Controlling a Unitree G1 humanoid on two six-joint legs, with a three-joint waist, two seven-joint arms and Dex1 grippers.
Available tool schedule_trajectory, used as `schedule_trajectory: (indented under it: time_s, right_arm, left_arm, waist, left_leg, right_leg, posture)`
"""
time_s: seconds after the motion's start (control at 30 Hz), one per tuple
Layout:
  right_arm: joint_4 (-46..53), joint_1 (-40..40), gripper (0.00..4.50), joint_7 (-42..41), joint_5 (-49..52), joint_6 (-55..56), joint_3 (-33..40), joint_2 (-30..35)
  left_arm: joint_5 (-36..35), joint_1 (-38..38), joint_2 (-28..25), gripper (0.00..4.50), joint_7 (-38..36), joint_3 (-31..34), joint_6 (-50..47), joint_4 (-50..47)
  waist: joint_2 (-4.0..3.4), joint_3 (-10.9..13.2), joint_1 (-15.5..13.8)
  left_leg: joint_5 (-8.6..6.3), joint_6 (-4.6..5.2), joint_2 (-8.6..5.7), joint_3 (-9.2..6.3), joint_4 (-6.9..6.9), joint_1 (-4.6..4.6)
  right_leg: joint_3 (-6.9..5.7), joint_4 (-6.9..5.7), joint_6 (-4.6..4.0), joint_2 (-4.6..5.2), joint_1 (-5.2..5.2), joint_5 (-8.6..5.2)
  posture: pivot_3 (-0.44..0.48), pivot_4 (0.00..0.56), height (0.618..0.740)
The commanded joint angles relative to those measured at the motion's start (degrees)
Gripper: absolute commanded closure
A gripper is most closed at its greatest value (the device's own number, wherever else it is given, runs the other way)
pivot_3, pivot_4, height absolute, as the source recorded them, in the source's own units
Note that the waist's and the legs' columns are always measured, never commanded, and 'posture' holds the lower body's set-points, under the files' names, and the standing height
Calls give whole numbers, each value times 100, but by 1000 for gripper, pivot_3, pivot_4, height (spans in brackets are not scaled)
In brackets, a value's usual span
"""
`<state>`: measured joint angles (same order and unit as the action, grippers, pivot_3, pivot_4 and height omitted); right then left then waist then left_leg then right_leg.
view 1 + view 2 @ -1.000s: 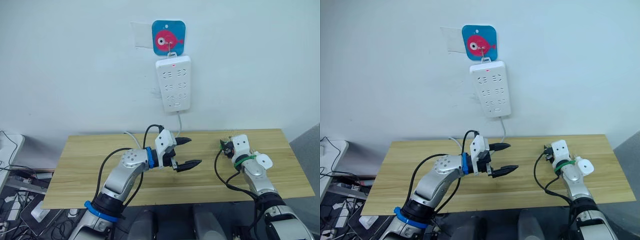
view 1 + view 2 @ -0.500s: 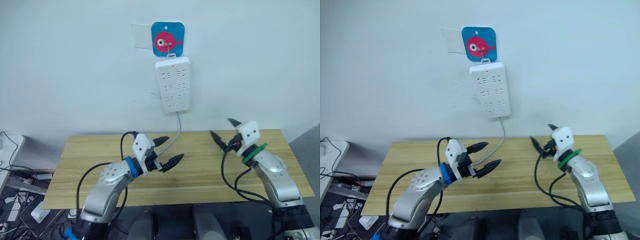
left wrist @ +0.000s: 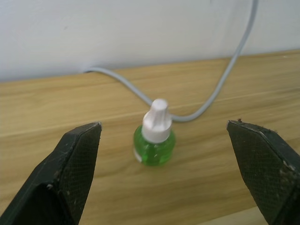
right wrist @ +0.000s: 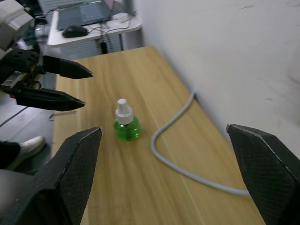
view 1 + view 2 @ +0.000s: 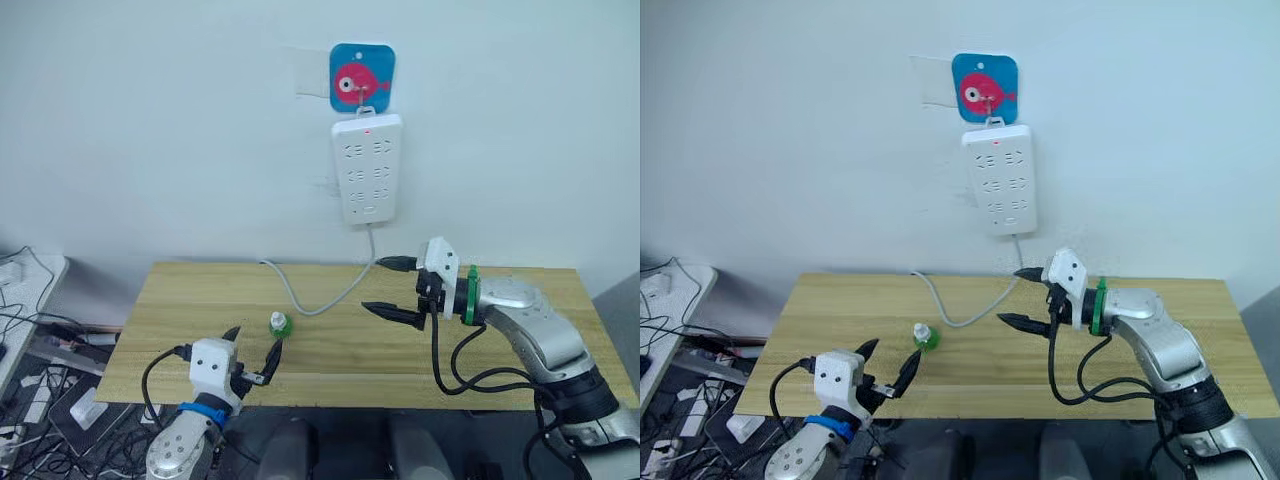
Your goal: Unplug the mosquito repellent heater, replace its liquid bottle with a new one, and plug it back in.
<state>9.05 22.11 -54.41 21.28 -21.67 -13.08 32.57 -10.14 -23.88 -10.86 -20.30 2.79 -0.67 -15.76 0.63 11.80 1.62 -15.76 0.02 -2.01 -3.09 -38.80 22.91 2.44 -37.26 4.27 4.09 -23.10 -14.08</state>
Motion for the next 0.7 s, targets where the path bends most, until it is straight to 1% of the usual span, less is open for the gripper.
schedule_trajectory:
  time_s: [0.03, 0.1, 0.2, 0.27, 0.37, 0.5, 0.7]
  right_arm:
    - [125, 203, 46, -258, 104, -88, 20, -16]
    - [204, 189, 46, -353, 139, -175, 9, 24]
    - [444, 46, 46, -613, 207, -317, -18, 209]
    - [567, -24, 46, -764, 212, -375, -7, 356]
    - [629, -17, 46, -731, 216, -533, 116, 454]
    - [778, 40, 46, -688, 310, -837, 250, 539]
    - [917, 109, 46, -675, 332, -1036, 309, 694]
  left_arm:
    - [94, 259, 125, 0, 62, 48, 642, 744]
    - [175, 508, 149, 0, 22, -4, 981, 1292]
    - [509, 950, 101, 0, 100, -95, 1567, 2202]
    - [594, 1272, 119, 0, 170, -60, 1905, 2790]
    - [595, 1739, 137, 0, 131, -15, 2325, 3692]
    - [451, 2169, 252, 0, -107, -35, 2658, 4458]
    - [612, 2750, 251, 0, 20, 20, 3235, 5637]
  waist:
    - [6, 4, -10]
    - [8, 4, -13]
    - [8, 3, -14]
    - [8, 4, -15]
    - [13, 6, 2]
    - [13, 6, 18]
    - [14, 7, 20]
  left_leg:
    - [0, 0, -1, 0, 0, 1]
    - [0, 0, -1, -1, 0, 1]
    - [0, 0, -3, -5, 1, 2]
    - [0, 0, -3, -6, 1, 3]
    - [0, 0, -4, -5, 1, 2]
    - [0, 0, -3, -5, 0, 2]
    - [0, 0, -3, -6, 1, 2]
  right_leg:
    - [0, 1, 0, 0, 0, 0]
    - [-1, 3, -1, 1, 0, 1]
    - [-4, 2, -1, 2, -1, 2]
    - [-5, 2, -1, 3, -2, 2]
    - [-4, 3, -1, 5, -1, 2]
    - [-4, 0, -3, 5, -4, 4]
    - [-6, 1, -2, 5, -4, 4]
  posture:
    - [11, 206, 740]
    - [6, 202, 740]
    - [-9, 205, 740]
    - [-20, 210, 740]
    - [-38, 213, 740]
    - [-60, 207, 740]
    - [-83, 202, 740]
